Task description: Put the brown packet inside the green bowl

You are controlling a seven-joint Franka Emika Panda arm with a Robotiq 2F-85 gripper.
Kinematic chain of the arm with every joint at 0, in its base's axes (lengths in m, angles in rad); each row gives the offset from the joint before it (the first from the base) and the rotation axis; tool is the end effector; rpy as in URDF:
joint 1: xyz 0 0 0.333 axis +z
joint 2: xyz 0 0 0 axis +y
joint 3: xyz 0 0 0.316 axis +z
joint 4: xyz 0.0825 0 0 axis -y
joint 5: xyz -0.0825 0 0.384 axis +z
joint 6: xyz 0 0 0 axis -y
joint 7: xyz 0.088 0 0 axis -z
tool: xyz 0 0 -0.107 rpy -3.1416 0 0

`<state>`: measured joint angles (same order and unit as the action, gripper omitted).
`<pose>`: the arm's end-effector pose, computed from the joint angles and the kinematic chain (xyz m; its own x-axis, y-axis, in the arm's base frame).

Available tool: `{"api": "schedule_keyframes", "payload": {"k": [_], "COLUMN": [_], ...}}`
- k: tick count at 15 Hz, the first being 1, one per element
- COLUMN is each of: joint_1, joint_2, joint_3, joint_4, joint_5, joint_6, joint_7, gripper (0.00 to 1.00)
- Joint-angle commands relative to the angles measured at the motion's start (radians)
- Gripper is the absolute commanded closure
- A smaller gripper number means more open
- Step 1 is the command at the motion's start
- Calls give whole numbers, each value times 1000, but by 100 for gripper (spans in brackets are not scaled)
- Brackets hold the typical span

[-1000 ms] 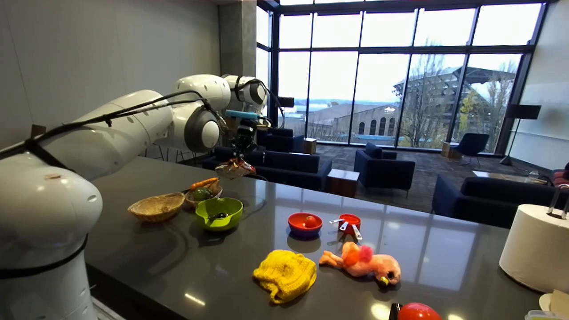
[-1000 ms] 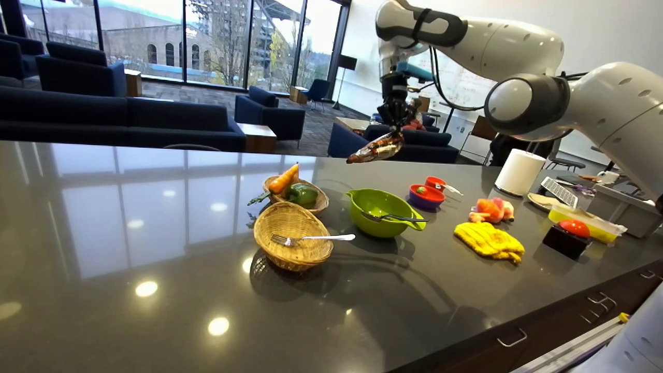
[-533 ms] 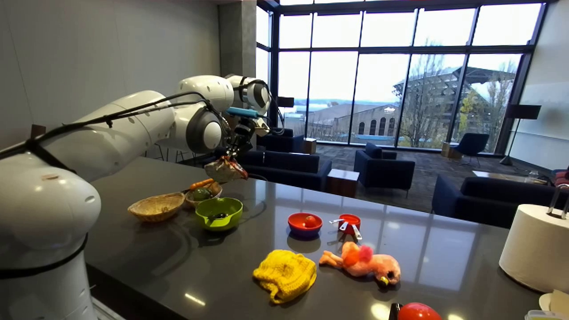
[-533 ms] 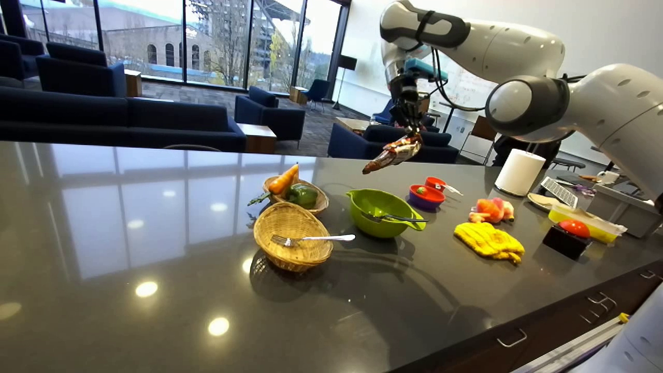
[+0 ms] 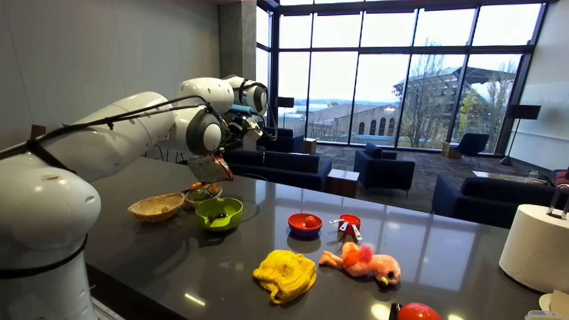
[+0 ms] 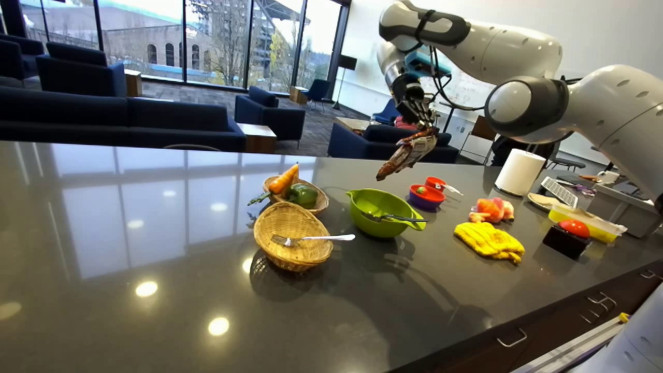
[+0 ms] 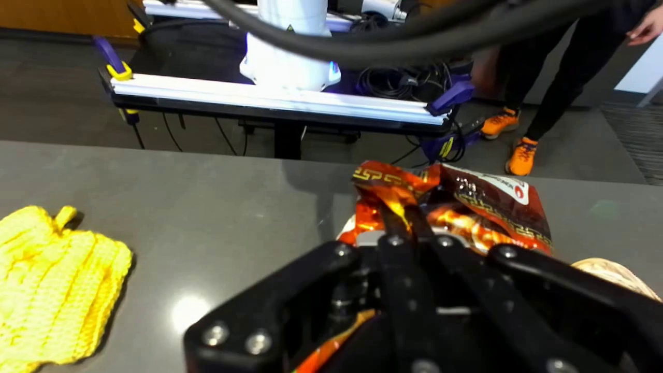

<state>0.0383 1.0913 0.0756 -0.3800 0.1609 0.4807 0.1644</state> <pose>0.6479 0.0637 0.3972 0.5393 0.0745 -0.8388 -0.0009 -0.9960 -0.0891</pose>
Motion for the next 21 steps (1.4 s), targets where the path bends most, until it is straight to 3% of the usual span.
{"api": "schedule_keyframes", "payload": {"k": [1,6,8,16,19,21], "joint_1": [-8,-8,11,68,54,48], "joint_2": [21,29,32,14,26,72], "joint_3": [9,2,-13,-54,-47,-40], "joint_4": [22,3,20,9,-6,56], "joint_5": [67,129,92,-133,-135,-128], "joint_6": [-95,-154,-153,100,166,156], "joint_7": [76,147,124,-77,-91,-85], "gripper": [99,99,99,99,99,99]}}
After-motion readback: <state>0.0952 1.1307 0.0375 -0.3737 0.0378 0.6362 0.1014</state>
